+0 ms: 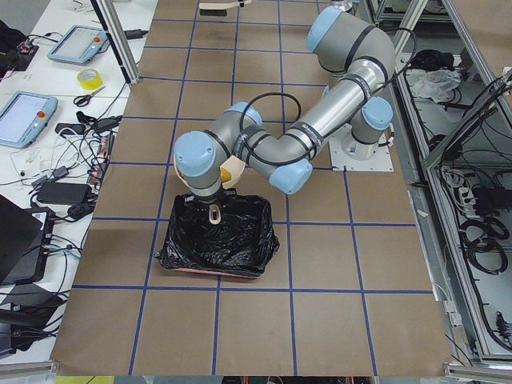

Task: Sweep and dump trash into bin
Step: 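Tip the dustpan over the black bin with the left gripper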

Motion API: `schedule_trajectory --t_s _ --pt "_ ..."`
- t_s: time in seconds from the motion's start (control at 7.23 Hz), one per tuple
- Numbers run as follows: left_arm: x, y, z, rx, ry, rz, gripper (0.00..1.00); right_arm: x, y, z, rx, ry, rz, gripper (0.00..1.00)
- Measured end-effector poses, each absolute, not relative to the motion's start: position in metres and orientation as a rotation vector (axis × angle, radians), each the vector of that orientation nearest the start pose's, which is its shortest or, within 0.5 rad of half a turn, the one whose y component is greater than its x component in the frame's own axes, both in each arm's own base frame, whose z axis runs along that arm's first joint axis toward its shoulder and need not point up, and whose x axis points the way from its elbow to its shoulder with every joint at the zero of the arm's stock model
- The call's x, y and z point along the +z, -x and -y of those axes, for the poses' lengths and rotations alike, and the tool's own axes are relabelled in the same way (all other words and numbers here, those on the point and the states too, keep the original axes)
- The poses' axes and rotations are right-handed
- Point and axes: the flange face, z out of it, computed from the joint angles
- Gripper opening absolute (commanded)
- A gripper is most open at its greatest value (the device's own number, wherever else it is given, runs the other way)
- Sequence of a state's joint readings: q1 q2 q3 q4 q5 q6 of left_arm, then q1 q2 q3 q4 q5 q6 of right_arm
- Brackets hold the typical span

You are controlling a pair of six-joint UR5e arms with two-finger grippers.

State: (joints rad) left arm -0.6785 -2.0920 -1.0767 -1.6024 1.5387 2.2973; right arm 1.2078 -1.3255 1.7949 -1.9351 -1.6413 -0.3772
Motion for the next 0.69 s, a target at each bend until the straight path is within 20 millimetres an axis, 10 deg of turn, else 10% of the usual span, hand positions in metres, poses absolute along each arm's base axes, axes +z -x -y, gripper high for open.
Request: schedule_trajectory --t_s 0.69 --pt "0.443 -0.551 0.547 0.276 -2.247 -2.054 0.0 0.259 0.078 0.56 0.23 -0.011 -3.154 0.0"
